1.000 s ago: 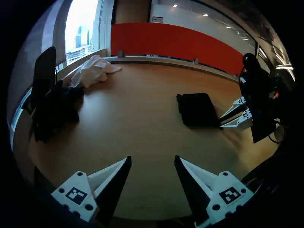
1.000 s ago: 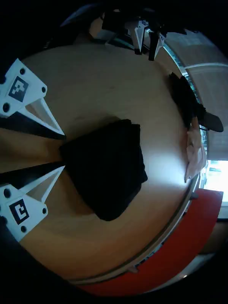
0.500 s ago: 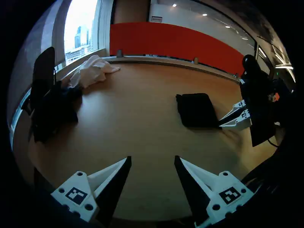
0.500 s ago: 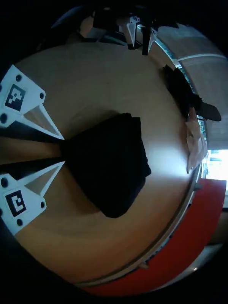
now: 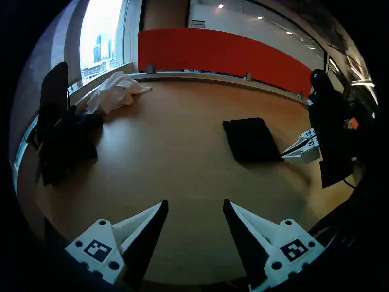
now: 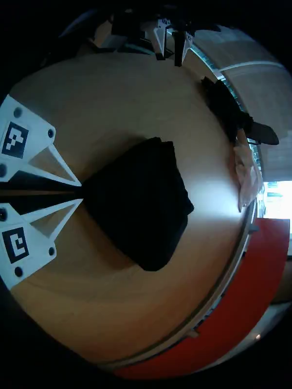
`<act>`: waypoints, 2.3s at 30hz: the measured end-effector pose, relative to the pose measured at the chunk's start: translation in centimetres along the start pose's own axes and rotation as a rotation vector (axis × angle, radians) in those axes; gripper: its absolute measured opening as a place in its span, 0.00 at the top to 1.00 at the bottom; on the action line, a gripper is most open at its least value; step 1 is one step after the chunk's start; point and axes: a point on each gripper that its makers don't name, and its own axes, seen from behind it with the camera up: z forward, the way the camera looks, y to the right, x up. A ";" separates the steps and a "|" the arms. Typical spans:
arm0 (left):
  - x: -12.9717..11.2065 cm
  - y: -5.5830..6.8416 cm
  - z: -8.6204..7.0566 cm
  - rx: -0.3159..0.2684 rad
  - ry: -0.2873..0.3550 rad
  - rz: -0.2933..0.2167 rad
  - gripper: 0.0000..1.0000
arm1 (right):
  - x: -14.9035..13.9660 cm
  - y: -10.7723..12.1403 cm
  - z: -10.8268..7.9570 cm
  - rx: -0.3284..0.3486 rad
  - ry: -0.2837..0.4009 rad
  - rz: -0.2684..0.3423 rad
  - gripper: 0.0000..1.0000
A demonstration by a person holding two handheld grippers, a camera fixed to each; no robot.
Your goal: Fold towel
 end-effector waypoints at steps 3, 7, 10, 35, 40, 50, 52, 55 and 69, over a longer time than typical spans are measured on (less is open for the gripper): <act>0.1 0.1 0.1 -0.004 -0.001 0.001 0.17 | 0.0 0.2 -0.4 -0.005 0.000 0.004 0.98; 0.1 0.1 0.4 -0.008 -0.003 0.000 0.17 | 0.6 0.5 -0.9 -0.012 0.017 0.005 0.98; 0.2 0.1 0.5 -0.012 -0.005 0.002 0.17 | 1.4 0.8 -1.4 -0.018 0.036 0.004 0.98; 0.7 0.4 1.1 -0.021 -0.001 0.022 0.17 | 14.2 3.8 -7.3 -0.052 0.242 -0.054 0.98; 0.9 0.5 1.1 -0.024 0.003 0.026 0.17 | 14.6 5.1 -8.9 -0.068 0.252 -0.047 0.98; 1.4 0.6 1.3 -0.040 0.004 0.044 0.17 | 12.8 10.0 -13.4 -0.144 0.263 0.009 0.98; 1.6 0.7 1.4 -0.044 0.004 0.050 0.17 | 12.2 11.2 -14.4 -0.165 0.262 0.021 0.98; 1.8 0.9 1.5 -0.050 0.003 0.060 0.17 | 11.0 13.0 -15.8 -0.199 0.260 0.044 0.98; 2.6 2.1 2.1 -0.070 -0.002 0.094 0.17 | 3.9 22.4 -21.6 -0.351 0.208 0.149 0.98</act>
